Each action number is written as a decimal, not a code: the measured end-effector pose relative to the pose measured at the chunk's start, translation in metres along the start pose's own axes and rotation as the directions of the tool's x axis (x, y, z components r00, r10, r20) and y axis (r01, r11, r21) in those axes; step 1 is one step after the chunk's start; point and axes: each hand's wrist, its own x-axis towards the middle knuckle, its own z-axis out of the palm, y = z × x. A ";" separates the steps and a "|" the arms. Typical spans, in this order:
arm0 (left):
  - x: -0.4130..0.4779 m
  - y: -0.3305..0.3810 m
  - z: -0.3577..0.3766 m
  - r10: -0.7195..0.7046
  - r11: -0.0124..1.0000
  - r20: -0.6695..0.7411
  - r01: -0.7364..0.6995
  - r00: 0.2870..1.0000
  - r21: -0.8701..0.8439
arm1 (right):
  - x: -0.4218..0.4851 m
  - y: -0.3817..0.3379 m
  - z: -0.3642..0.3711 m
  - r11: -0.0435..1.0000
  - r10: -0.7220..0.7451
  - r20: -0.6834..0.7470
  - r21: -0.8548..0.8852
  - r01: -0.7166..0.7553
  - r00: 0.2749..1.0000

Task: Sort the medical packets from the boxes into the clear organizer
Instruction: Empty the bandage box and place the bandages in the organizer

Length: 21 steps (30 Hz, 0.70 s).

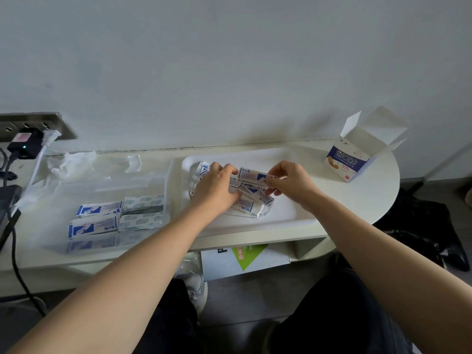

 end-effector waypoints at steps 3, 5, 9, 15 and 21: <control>0.000 0.002 0.003 0.025 0.998 0.052 -0.027 0.998 0.048 | 0.001 0.004 0.002 0.982 -0.053 0.011 -0.184 0.054 0.999; -0.001 0.003 0.005 0.023 0.998 0.070 -0.026 0.997 0.051 | 0.001 0.005 0.001 0.956 -0.079 0.028 -0.280 0.084 0.996; -0.001 0.004 0.007 0.017 0.998 0.076 -0.021 0.997 0.055 | -0.001 0.000 -0.003 0.952 -0.104 -0.018 -0.293 0.094 0.994; -0.001 0.004 0.007 0.011 0.999 0.082 -0.015 0.997 0.043 | -0.006 -0.007 -0.008 0.994 0.099 0.181 -0.069 -0.088 0.978; -0.001 0.005 0.009 0.010 1.000 0.080 -0.011 0.997 0.015 | -0.012 -0.002 0.013 0.919 0.079 0.138 -0.395 -0.019 0.987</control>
